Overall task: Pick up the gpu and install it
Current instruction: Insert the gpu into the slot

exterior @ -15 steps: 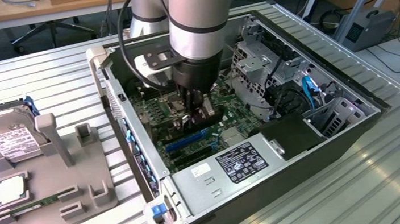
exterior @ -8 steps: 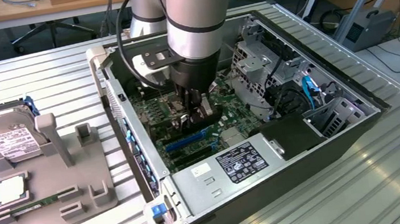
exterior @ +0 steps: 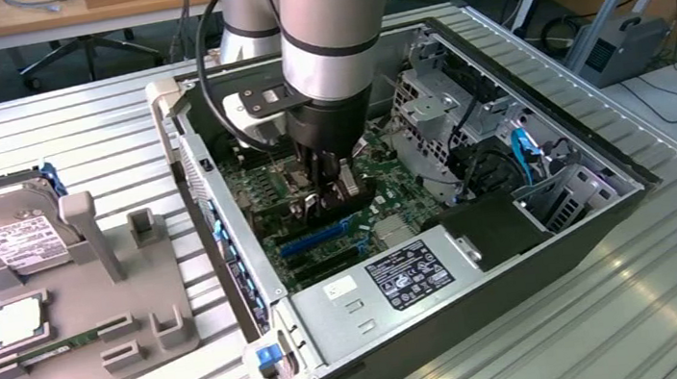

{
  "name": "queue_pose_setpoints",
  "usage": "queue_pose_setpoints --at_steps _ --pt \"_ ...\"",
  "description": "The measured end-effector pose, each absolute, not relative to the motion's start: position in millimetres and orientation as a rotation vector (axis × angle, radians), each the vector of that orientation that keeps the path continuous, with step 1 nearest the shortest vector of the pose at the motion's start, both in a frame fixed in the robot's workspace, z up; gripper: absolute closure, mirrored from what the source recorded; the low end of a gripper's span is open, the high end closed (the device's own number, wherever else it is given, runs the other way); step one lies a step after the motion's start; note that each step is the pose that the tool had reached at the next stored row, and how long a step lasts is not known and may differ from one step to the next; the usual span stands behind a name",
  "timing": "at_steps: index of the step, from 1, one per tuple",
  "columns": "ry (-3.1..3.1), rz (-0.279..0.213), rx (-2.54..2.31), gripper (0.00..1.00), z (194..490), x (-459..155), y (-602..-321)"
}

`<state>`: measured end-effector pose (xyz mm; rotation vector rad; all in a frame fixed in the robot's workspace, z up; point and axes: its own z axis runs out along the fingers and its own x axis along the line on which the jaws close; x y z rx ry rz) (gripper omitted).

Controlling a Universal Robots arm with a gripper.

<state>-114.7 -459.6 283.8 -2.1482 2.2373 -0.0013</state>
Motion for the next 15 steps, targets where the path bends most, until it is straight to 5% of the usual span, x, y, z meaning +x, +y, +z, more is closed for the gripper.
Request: queue_pose_setpoints --at_steps 15 --pt "2.237 -0.002 -2.148 0.73 282.3 -117.1 -459.7"
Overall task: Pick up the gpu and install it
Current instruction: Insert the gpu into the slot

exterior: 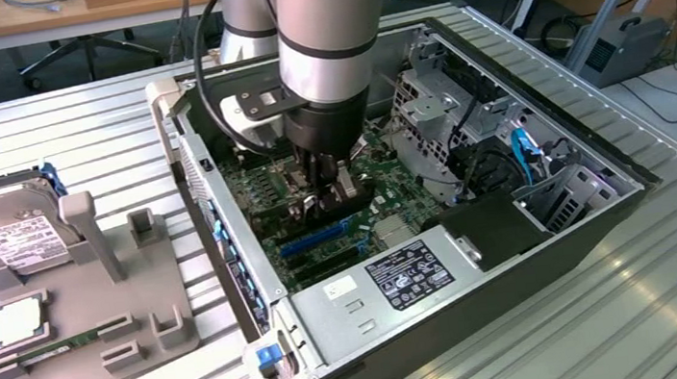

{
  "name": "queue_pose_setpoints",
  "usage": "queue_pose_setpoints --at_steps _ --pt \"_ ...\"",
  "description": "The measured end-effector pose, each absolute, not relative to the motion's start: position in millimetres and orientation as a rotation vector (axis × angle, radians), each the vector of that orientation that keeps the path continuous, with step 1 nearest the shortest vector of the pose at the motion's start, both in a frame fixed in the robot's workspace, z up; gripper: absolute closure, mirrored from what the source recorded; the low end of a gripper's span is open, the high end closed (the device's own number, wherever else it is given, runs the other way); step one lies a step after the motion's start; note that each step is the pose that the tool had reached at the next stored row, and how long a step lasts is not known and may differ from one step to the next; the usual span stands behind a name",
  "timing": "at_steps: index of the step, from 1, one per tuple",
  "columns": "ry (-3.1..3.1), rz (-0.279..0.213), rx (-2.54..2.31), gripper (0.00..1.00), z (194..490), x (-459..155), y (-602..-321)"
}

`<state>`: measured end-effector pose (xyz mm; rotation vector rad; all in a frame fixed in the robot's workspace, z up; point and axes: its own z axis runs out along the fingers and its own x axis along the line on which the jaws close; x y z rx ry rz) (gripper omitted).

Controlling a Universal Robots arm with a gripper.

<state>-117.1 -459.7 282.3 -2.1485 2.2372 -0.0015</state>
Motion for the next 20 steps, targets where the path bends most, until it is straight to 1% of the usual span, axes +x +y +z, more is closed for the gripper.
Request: queue_pose_setpoints --at_steps 6,11,16,20 --pt "2.238 -0.003 -2.149 0.73 281.3 -118.5 -460.9" --pt "2.238 -0.003 -2.149 0.73 274.3 -121.0 -461.0" --pt "2.280 -0.028 -2.126 0.73 270.4 -118.3 -457.6" --pt "2.282 -0.033 -2.128 0.73 264.8 -119.7 -458.9"
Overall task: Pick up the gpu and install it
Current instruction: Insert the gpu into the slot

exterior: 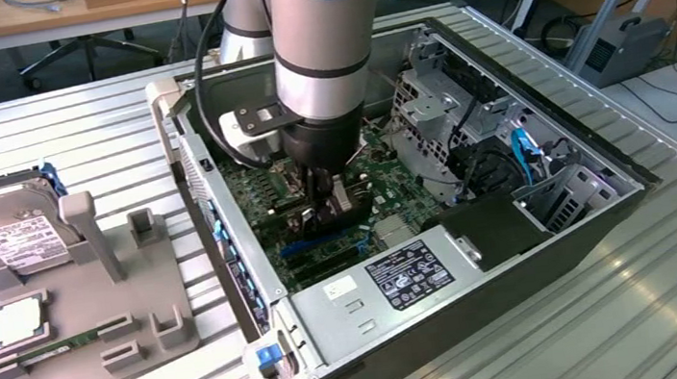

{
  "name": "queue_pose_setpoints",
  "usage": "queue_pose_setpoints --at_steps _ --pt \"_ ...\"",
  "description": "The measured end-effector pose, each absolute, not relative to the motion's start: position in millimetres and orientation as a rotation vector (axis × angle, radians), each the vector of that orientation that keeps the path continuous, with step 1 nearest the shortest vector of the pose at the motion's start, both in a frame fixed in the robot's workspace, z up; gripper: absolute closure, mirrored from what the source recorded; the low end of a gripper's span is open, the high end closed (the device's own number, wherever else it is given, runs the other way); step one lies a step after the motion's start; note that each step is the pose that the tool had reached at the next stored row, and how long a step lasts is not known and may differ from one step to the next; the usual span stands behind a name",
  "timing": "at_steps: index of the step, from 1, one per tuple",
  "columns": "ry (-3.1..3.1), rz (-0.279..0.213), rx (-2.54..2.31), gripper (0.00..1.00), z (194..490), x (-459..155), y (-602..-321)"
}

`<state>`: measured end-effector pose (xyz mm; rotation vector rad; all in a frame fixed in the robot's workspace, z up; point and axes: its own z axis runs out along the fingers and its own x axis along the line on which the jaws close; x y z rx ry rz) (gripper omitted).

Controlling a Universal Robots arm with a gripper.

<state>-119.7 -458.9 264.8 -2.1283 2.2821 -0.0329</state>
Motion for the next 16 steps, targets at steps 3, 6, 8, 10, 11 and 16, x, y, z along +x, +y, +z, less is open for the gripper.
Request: queue_pose_setpoints --at_steps 3,6,8,10,11,16 --pt "2.282 -0.033 -2.128 0.73 263.5 -119.7 -458.9" --pt "2.282 -0.033 -2.128 0.73 260.5 -119.7 -458.9" --pt "2.282 -0.033 -2.129 0.73 259.6 -119.8 -458.9" --pt "2.282 -0.033 -2.129 0.73 259.5 -119.8 -458.9" --pt "2.282 -0.033 -2.128 0.73 259.4 -119.8 -458.9" --pt "2.282 -0.033 -2.129 0.73 259.4 -119.7 -458.9"
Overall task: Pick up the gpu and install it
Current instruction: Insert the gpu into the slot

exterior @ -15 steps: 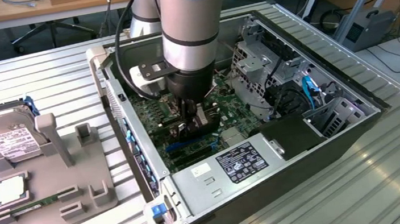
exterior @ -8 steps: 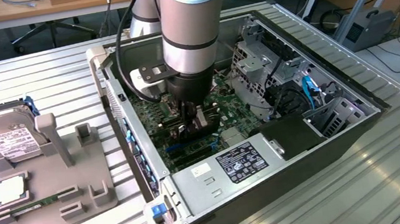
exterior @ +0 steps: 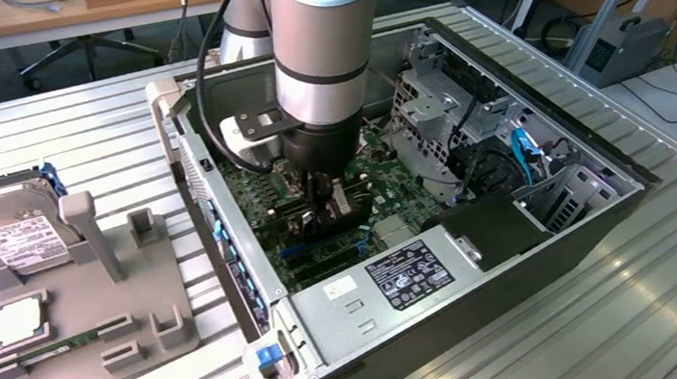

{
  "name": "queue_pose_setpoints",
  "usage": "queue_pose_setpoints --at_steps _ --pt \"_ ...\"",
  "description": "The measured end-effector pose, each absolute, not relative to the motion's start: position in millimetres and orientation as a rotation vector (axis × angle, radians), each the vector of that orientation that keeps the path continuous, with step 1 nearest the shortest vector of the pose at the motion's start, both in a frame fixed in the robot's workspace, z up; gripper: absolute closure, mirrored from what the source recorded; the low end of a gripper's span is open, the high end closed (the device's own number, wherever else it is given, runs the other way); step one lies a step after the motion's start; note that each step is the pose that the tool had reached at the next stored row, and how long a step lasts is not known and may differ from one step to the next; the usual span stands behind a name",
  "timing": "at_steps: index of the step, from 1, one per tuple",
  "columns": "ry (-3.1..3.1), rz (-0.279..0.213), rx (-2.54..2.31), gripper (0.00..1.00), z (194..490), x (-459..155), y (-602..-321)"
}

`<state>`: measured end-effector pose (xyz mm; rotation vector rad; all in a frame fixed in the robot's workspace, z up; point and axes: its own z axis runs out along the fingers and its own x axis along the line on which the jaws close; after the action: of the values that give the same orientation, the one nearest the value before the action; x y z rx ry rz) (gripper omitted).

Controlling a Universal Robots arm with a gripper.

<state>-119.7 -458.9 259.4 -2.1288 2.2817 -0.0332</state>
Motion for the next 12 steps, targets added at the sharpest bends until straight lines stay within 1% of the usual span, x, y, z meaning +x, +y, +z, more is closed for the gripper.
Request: queue_pose_setpoints --at_steps 12 --pt "2.250 -0.033 -2.162 0.73 259.9 -119.7 -458.7"
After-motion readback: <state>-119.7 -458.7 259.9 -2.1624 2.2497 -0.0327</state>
